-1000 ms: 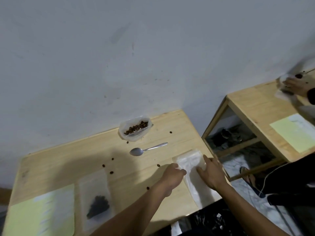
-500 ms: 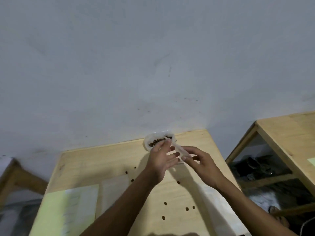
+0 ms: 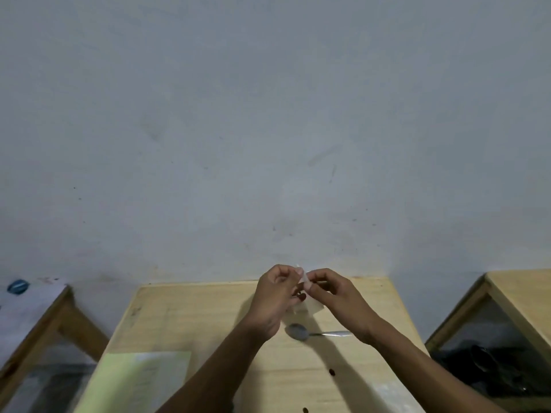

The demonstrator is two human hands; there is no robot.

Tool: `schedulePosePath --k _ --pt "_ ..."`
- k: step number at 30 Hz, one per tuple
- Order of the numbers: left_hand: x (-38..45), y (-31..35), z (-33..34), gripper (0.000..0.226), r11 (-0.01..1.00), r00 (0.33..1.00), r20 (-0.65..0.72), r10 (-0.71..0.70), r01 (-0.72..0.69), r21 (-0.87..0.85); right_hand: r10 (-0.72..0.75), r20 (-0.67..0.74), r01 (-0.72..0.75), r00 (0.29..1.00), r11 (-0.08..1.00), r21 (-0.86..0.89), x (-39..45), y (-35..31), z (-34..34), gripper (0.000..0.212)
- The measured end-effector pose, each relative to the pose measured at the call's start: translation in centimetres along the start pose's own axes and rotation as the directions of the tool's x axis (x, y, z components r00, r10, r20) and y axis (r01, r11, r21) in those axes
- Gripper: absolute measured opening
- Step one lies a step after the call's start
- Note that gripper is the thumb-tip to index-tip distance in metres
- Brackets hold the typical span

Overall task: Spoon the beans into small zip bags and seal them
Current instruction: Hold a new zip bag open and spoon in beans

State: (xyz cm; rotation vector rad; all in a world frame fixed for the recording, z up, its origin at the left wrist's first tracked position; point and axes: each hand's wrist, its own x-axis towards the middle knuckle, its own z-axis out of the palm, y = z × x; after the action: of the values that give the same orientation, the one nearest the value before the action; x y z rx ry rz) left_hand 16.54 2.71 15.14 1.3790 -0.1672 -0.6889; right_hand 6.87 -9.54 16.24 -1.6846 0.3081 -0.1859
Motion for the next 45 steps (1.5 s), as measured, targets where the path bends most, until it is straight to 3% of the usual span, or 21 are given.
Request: schedulePosePath --k 3,7,13,16,22,28,32,40,45 --pt "0.3 0.1 -0.2 0.015 0.997 0.999 -0.018 0.040 -0.039 0.060 0.064 0.014 -0.065 0.998 0.995 0.071 0.3 -0.6 0.0 0.032" --pt "0.8 0.2 -0.1 0.009 0.991 0.997 -0.055 0.047 -0.039 0.132 0.146 0.037 -0.150 0.989 0.976 0.155 1.0 -1.1 0.2 0.023" --pt "1.5 0.4 0.3 0.010 0.985 0.994 -0.096 0.057 -0.040 0.168 0.160 0.023 -0.161 0.987 0.984 0.080 1.5 -1.4 0.8 0.019" --pt "1.9 0.2 0.0 0.020 0.979 0.993 -0.082 0.083 -0.066 0.194 0.176 0.036 -0.179 0.984 0.979 0.102 1.6 -1.4 0.8 0.022" --pt "2.1 -0.4 -0.1 0.015 0.977 0.994 -0.091 0.056 -0.035 0.212 0.202 0.035 -0.205 0.979 0.972 0.112 1.3 -1.0 0.9 0.024" --pt "2.3 -1.1 -0.1 0.017 0.989 0.991 -0.136 0.017 0.003 0.147 0.061 -0.080 -0.069 0.995 0.992 -0.103 2.0 0.7 1.3 0.030" --pt "2.6 -1.6 -0.3 0.017 0.992 0.990 -0.144 0.010 0.008 0.127 0.053 -0.109 -0.075 0.993 0.974 -0.214 2.8 2.2 0.9 0.025" --pt "2.8 -2.5 -0.9 0.016 0.911 0.986 -0.163 -0.018 0.084 0.404 -0.029 -0.177 -0.054 0.984 0.893 -0.447 3.4 4.0 0.2 0.037" --pt "2.8 -2.0 -0.9 0.017 0.864 0.983 -0.167 -0.072 0.145 0.482 -0.018 -0.156 -0.066 0.988 0.854 -0.515 3.6 5.2 0.3 0.031"
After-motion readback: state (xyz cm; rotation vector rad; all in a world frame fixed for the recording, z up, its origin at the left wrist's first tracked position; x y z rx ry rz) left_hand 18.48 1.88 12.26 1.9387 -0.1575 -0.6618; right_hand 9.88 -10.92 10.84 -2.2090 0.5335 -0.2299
